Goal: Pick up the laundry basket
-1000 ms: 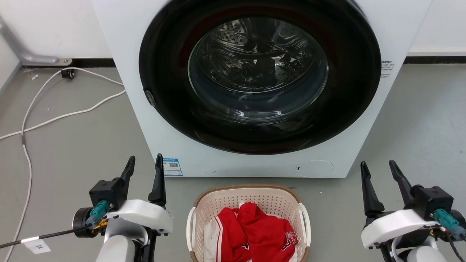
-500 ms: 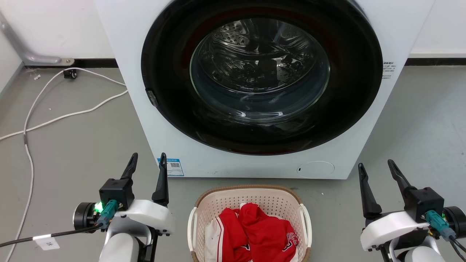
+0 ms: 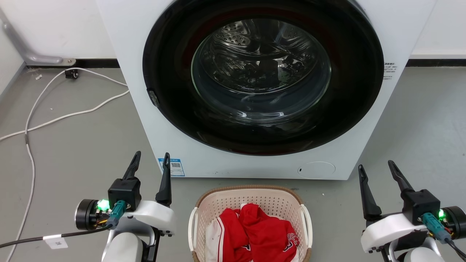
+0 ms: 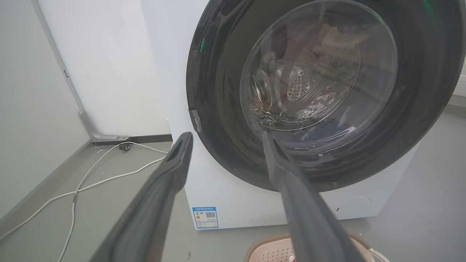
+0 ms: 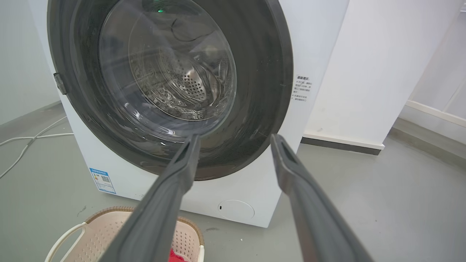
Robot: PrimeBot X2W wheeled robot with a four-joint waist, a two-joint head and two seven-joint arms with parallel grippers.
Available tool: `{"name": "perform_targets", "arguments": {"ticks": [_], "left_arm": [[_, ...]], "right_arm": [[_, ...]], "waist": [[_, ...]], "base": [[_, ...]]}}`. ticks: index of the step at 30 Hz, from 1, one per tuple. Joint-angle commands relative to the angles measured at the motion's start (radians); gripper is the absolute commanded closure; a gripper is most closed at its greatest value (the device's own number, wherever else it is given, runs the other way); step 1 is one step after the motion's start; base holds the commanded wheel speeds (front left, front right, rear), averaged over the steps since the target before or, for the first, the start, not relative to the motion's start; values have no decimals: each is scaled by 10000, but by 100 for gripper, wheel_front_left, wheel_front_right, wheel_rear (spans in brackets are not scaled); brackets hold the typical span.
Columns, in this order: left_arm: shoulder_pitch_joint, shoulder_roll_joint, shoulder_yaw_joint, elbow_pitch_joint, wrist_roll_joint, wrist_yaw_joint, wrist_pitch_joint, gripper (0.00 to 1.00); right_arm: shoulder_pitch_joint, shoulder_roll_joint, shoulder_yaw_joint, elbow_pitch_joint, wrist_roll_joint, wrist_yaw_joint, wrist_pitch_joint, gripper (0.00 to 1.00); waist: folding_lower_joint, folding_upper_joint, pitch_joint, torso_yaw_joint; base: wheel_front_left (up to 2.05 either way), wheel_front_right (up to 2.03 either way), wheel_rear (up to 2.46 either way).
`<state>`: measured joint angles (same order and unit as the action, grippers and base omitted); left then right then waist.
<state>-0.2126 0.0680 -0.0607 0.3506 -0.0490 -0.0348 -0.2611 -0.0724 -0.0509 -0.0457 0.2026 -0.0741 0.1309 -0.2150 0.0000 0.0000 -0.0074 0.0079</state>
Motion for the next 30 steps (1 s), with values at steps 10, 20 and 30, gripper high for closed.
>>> {"name": "perform_targets", "arguments": {"ticks": [10,20,30], "left_arm": [[-64,-49,73,46,-108,-17,-46,0],[-78,-75,145,155,-86,-60,-46,0],[-207,-101,118,292,-31,-42,-46,0]], "right_arm": [[-148,12,-34,227,342,-3,-130,0],[-190,12,-21,301,370,-3,-157,0],[-255,12,-26,412,534,-3,-25,0]], "waist": [[0,0,-7,17],[0,0,-22,9],[0,0,40,-13]], "base": [[0,0,0],[0,0,0],[0,0,0]]}}
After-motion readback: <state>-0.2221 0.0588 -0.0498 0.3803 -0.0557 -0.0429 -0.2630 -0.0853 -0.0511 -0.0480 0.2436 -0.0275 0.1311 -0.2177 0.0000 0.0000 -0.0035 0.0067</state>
